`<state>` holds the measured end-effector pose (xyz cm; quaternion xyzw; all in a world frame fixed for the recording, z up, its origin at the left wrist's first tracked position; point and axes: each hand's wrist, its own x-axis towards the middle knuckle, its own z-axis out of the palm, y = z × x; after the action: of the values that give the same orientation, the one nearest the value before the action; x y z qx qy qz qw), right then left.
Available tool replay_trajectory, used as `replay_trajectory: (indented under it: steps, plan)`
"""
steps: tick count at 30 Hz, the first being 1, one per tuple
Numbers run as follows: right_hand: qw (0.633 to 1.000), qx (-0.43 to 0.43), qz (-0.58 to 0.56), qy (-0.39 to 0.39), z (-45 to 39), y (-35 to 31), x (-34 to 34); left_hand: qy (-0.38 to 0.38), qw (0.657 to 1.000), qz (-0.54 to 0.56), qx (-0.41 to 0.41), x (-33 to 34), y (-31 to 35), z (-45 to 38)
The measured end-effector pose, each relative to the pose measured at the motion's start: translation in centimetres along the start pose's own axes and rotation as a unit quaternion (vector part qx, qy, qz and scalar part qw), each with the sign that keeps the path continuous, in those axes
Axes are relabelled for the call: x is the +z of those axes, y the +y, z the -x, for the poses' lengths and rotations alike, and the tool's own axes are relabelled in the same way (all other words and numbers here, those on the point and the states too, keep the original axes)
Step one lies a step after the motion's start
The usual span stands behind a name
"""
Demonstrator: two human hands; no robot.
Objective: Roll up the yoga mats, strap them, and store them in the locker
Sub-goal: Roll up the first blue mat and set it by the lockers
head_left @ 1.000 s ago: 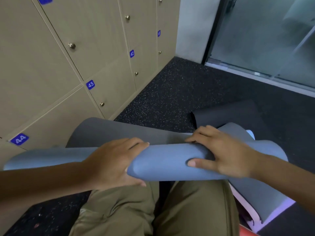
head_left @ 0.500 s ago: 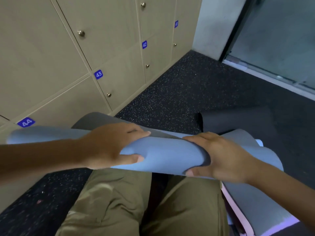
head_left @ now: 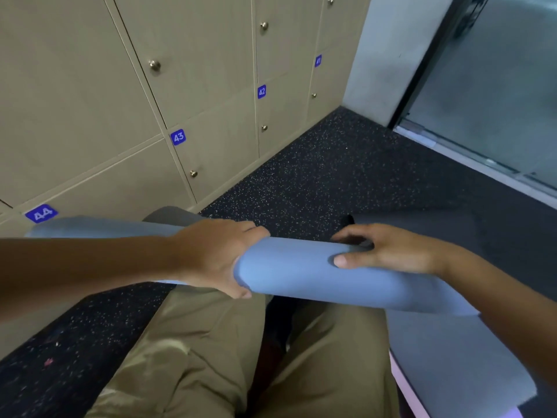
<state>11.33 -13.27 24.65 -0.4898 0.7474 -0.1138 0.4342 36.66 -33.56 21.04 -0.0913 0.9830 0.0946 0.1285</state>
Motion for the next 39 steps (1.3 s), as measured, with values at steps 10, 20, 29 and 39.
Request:
replay_trajectory:
  steps: [10, 20, 29, 39]
  plan:
    - [0.968, -0.002, 0.222, 0.119, 0.1, 1.4, 2.9, -0.137, 0.982, 0.128, -0.02, -3.0, -1.8, -3.9]
    - [0.995, 0.072, 0.007, -0.074, -4.5, 1.8, -2.1, 0.192, 0.959, -0.191, 0.087, 1.9, -2.6, -2.5]
    - [0.992, 0.079, 0.071, -0.072, -6.4, 1.8, -2.7, 0.034, 0.995, -0.092, -0.018, -1.1, -4.2, -5.9]
    - [0.907, 0.003, 0.338, 0.25, -8.7, 1.5, -4.8, 0.053, 0.993, 0.001, -0.103, -8.0, -8.2, -7.0]
